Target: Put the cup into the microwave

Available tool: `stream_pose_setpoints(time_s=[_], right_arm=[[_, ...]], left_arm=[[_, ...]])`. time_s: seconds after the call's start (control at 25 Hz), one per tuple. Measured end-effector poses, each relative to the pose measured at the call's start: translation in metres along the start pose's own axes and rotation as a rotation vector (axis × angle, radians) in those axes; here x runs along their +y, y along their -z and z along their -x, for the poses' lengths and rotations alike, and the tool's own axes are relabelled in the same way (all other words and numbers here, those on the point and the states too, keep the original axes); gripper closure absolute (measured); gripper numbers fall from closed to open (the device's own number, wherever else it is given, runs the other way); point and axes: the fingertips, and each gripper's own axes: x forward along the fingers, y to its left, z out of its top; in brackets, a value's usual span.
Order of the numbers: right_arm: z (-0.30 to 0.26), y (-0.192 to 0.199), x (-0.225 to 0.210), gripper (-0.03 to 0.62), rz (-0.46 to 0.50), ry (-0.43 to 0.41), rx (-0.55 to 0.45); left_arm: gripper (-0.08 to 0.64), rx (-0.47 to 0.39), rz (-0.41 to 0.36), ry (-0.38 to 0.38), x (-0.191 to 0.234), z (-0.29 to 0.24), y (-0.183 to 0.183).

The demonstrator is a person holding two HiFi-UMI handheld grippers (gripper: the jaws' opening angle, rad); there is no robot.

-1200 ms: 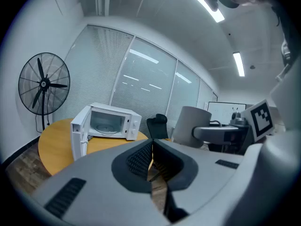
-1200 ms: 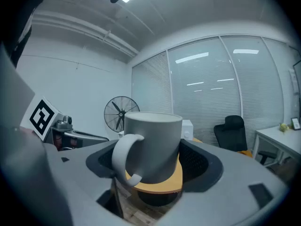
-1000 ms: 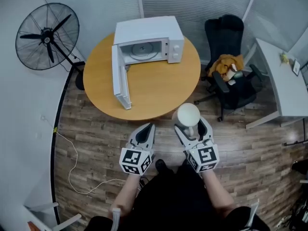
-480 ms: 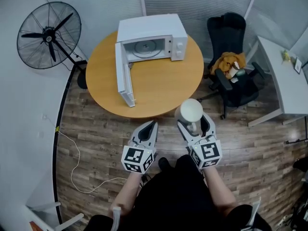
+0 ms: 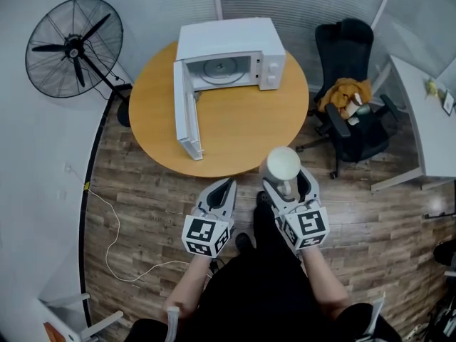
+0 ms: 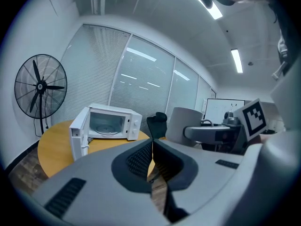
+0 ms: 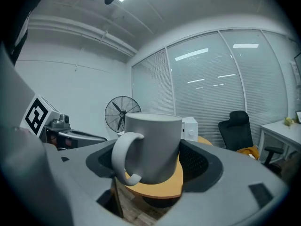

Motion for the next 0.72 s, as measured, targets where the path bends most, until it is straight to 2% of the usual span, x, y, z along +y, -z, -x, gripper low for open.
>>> stream_pose_setpoints(time_s=[0.52,0.72], right_arm=[[-0.101,-0.023,-0.056,0.221,0.013,-0.127,-0.006],[-0.136,-0.028,-0.084,0.221,0.008,-0.173,0.004]], left_arm=[[0.561,0.002,0.013,-0.090,0.046,-0.083,-0.034],[0.561,0.007,0.043,-0.134,0.061,-0.120,-0.045]])
